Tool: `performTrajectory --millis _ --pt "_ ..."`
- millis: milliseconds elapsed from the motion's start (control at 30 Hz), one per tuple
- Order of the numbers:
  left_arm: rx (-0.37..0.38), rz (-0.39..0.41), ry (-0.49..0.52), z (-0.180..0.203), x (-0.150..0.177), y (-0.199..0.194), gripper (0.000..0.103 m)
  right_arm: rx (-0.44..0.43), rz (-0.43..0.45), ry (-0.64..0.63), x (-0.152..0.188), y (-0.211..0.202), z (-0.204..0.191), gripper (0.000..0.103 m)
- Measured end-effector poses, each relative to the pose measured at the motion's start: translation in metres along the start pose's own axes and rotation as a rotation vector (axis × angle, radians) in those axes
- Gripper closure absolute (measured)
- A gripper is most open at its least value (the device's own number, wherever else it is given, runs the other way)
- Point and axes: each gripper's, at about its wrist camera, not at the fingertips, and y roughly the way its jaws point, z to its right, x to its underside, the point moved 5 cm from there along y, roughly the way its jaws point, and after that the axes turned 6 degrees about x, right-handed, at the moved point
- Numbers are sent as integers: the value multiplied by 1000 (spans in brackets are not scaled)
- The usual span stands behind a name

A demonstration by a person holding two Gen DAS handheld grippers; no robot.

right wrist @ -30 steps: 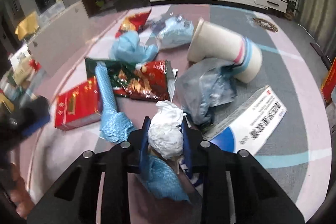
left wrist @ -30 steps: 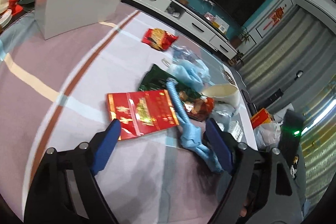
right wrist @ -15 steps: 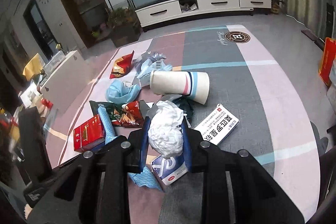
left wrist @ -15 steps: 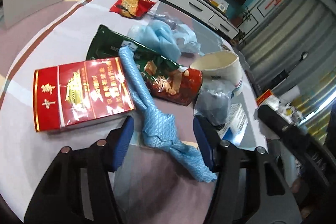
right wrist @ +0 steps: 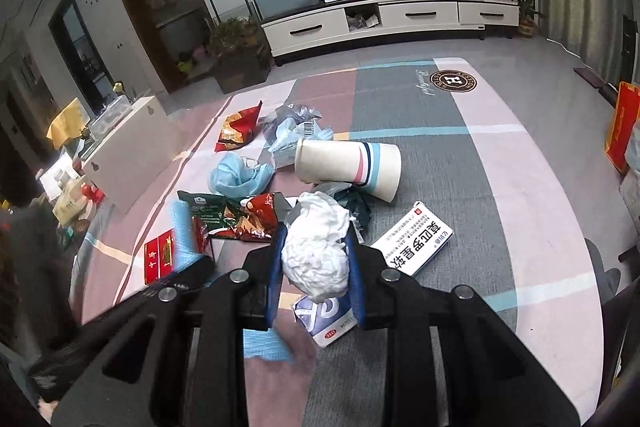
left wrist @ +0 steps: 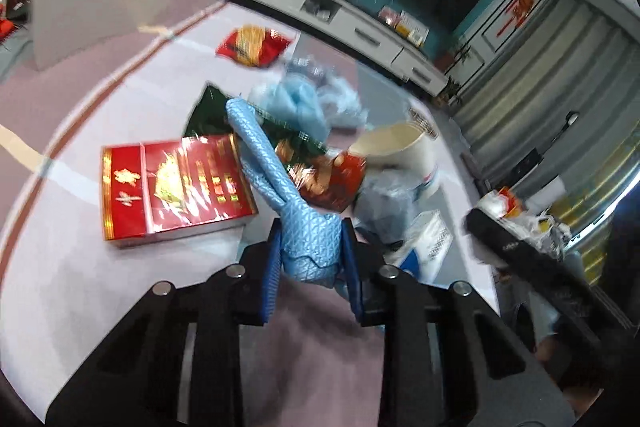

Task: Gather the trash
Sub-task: 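Lift the white paper and blue cloth and carry them over the black bin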

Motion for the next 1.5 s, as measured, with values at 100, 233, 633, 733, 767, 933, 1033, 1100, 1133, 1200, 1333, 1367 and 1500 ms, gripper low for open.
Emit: performTrajectory --millis 100,233,633,733,767,933,1033,1100,1133,1200,1333,1367,1500 --pt "29 39 -8 7 -6 -24 74 6 -5 26 2 -1 7 74" --pt "64 82 0 19 -12 -54 74 13 2 59 3 -7 17 74" --pt "175 165 99 62 -22 -113 74 71 74 30 4 -46 10 74" --pt "189 162 101 64 -23 -117 74 73 100 -3 7 -57 2 74" --pt "189 166 103 65 -23 -118 74 76 102 -13 8 -58 0 74" --pt "177 160 109 67 -21 -123 74 80 114 -38 11 -65 -4 74" --pt "178 169 124 72 -20 -128 74 56 106 -22 12 -71 -3 74" --pt "183 178 143 76 -19 -134 74 36 117 -11 12 -79 -2 74" --pt "191 186 152 80 -18 -137 74 36 125 -10 12 -83 -2 74" --pt "202 193 170 85 -15 -142 74 51 150 -9 13 -93 0 74" --pt "215 189 189 93 -11 -145 74 62 178 4 16 -104 5 74" --pt "218 187 193 95 -10 -145 74 60 181 6 17 -106 6 74" --pt "232 177 211 103 -5 -147 74 43 199 14 17 -113 7 74"
